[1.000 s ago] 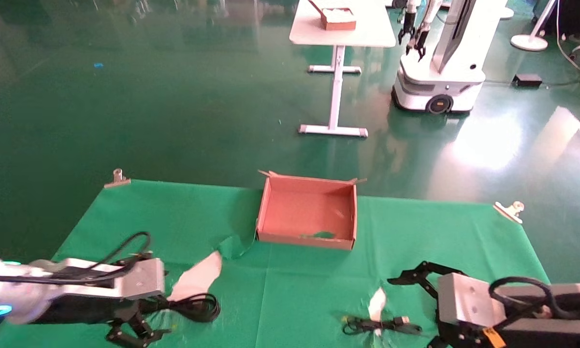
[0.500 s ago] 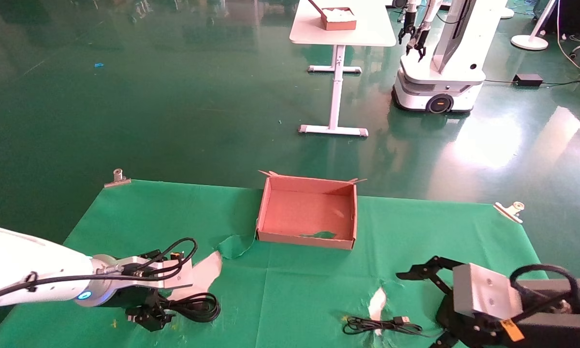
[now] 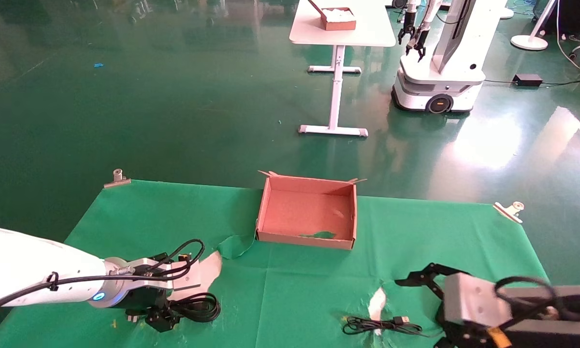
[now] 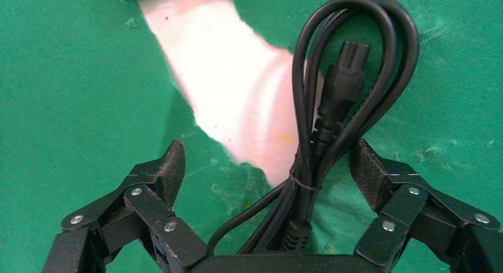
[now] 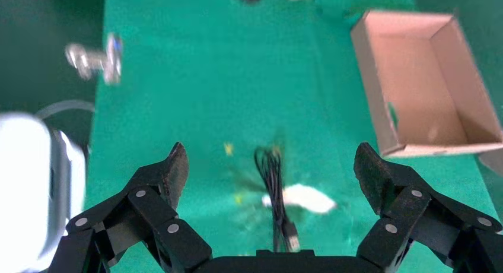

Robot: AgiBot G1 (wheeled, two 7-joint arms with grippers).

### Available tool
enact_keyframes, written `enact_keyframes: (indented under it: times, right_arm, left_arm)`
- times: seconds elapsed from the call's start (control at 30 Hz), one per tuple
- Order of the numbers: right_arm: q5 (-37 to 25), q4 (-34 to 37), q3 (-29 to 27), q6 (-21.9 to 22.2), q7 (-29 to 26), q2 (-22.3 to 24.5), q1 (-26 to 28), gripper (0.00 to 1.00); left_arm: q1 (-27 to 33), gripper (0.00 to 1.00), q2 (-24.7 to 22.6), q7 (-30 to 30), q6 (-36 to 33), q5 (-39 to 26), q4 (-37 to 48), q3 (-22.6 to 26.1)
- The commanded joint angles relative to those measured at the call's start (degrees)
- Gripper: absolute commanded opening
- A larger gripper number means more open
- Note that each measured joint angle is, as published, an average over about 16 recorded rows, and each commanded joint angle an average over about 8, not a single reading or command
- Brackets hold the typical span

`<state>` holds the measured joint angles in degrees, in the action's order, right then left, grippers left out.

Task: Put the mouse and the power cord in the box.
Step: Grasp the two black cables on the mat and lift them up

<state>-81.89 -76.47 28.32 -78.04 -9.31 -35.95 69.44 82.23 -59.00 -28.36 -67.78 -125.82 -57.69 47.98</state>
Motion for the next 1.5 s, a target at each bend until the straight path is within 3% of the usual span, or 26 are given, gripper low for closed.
enact_keyframes:
  times: [0.03, 0.33, 0.67, 0.7, 0.9, 0.93, 0.97, 1.5]
  right_arm:
    - [-2.65, -0.22, 1.05, 0.01, 0.47, -0.64, 0.72, 1.0]
    - [-21.56, 5.28, 9.33, 2.54, 1.95, -11.57, 5.98, 1.0]
    - [-31.96, 18.33, 14.28, 6.56, 4.51, -21.49, 10.02, 1.0]
    - [-32.5, 19.38, 14.44, 7.06, 4.5, -22.03, 10.3, 0.94]
    - [-33.85, 22.45, 14.73, 8.65, 4.25, -23.44, 11.04, 0.19]
    - [-33.95, 22.74, 14.75, 8.81, 4.21, -23.57, 11.1, 0.06]
    - [-33.92, 22.7, 14.73, 8.8, 4.22, -23.53, 11.1, 0.0]
    - [-33.28, 21.23, 14.53, 8.08, 4.42, -22.77, 10.74, 0.0]
  left_arm:
    - [-0.01, 1.0, -0.06, 0.15, 0.14, 0.0, 0.16, 0.01]
    - [0.05, 1.0, -0.11, 0.32, 0.18, 0.07, 0.38, 0.0]
    - [0.06, 0.98, -0.13, 0.37, 0.19, 0.09, 0.44, 0.0]
    - [0.07, 0.9, -0.14, 0.37, 0.21, 0.08, 0.45, 0.01]
    - [0.09, 0.15, -0.18, 0.37, 0.27, 0.02, 0.49, 0.04]
    - [0.09, 0.04, -0.19, 0.37, 0.28, 0.01, 0.5, 0.05]
    - [0.08, 0.0, -0.18, 0.38, 0.28, 0.01, 0.5, 0.04]
    - [0.05, 0.0, -0.13, 0.38, 0.21, 0.1, 0.48, -0.02]
